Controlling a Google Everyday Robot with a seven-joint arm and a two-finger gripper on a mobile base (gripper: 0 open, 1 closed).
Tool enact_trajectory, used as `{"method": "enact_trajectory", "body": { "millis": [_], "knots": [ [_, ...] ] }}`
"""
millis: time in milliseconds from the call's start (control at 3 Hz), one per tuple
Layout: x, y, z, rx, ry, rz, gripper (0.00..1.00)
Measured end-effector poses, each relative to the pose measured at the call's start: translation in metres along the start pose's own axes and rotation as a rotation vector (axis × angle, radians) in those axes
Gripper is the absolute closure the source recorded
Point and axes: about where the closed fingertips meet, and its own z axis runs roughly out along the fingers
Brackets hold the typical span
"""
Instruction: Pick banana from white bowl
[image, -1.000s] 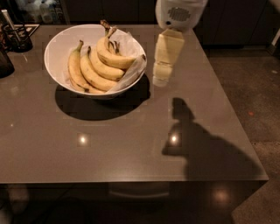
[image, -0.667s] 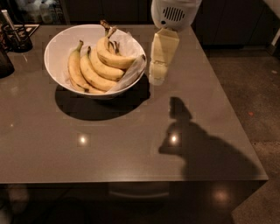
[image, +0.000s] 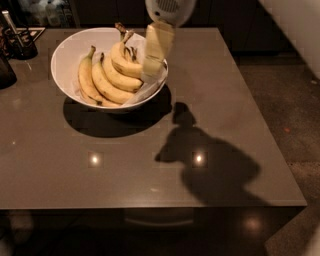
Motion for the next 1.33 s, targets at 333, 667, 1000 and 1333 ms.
{"method": "enact_trajectory", "body": {
  "millis": [333, 667, 1000, 1333],
  "knots": [
    [-0.05, -0.02, 0.008, -0.001, -0.025, 0.02, 0.0],
    [-0.077, -0.035, 0.021, -0.018, -0.047, 0.058, 0.0],
    [-0.088, -0.038, 0.043, -0.065, -0.048, 0.096, 0.18],
    [-0.085, -0.031, 0.058, -0.121, -0.041, 0.133, 0.28]
  ]
}}
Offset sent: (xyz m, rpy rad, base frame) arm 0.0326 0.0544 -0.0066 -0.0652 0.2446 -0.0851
